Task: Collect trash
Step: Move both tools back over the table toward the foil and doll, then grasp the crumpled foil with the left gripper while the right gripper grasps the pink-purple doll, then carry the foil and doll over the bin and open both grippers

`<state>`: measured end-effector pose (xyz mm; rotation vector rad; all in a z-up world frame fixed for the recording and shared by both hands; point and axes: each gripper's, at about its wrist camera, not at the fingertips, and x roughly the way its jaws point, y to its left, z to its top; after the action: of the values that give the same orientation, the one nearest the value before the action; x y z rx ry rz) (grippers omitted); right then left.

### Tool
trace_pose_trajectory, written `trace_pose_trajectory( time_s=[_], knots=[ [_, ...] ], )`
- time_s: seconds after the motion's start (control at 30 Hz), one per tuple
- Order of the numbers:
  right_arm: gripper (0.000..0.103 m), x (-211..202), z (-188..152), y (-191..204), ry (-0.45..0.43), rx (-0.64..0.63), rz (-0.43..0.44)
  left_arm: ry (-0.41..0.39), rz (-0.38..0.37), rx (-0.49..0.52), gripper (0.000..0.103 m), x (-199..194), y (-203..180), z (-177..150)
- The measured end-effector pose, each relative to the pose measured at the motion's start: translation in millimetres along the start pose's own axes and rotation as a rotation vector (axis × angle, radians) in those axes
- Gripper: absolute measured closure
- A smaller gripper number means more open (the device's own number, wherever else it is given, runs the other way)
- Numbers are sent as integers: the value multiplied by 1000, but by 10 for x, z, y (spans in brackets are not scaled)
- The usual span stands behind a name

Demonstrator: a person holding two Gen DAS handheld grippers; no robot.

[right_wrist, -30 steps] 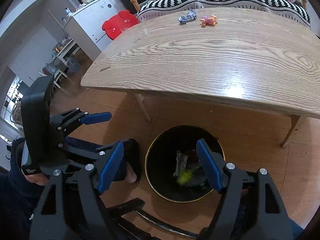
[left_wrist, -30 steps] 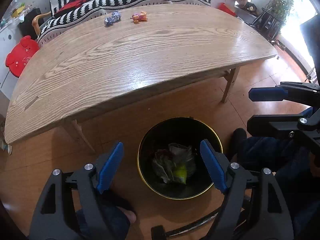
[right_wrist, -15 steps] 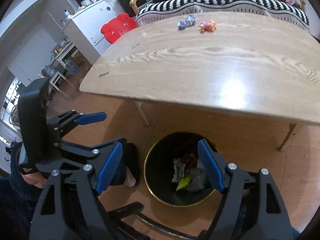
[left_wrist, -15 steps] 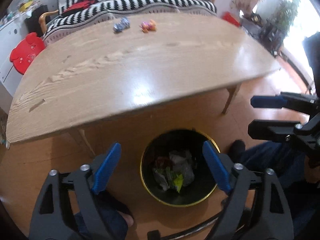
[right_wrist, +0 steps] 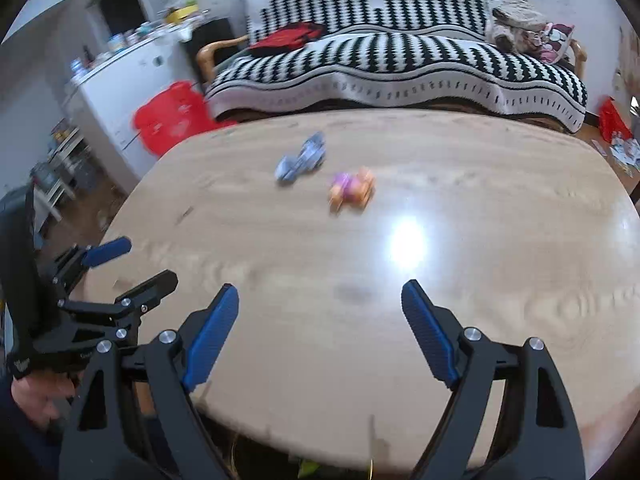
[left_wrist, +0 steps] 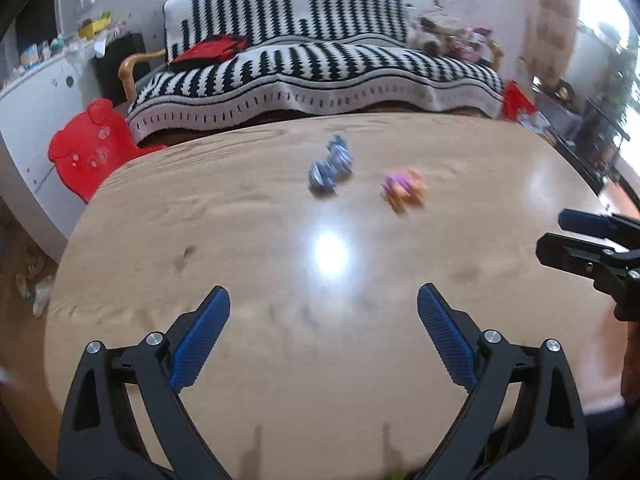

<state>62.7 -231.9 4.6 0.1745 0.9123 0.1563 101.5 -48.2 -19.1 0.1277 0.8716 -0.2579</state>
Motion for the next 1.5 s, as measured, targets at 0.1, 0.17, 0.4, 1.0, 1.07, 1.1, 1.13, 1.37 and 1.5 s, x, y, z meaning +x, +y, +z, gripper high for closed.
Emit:
trace_pose_trajectory(
  time_s=[0.1,0.17,0.4,1.0,1.07,1.1,1.13,1.37,1.5],
  knots=[
    [22,438,361,-170,10,34,-26,26,-23,-75,11,525,132,351],
    [22,727,510,-289,28,64,-32,31,4,-102,11,815,173,506],
    [22,1387,731,-404,79,38,-17,6,-21,-106,11,1492,141,916],
    [36,1976,702,-79,83,-120,-84,43,-44,-48,78,2003,-54,1164],
    [43,1992,696,-63,74,-131,-90,38,-34,-47,78,1971,-39,1122],
    [43,1994,693,-70,75,-128,-85,38,-27,-46,78,1953,-35,1104],
    [43,1993,686,-74,76,-128,-84,39,-20,-47,78,1924,-23,1070],
    [43,1693,566,-95,77,-95,-74,46,22,-24,78,1545,29,772],
    [43,1310,364,-70,75,-89,-59,43,31,-5,78,1125,8,509]
  ],
)
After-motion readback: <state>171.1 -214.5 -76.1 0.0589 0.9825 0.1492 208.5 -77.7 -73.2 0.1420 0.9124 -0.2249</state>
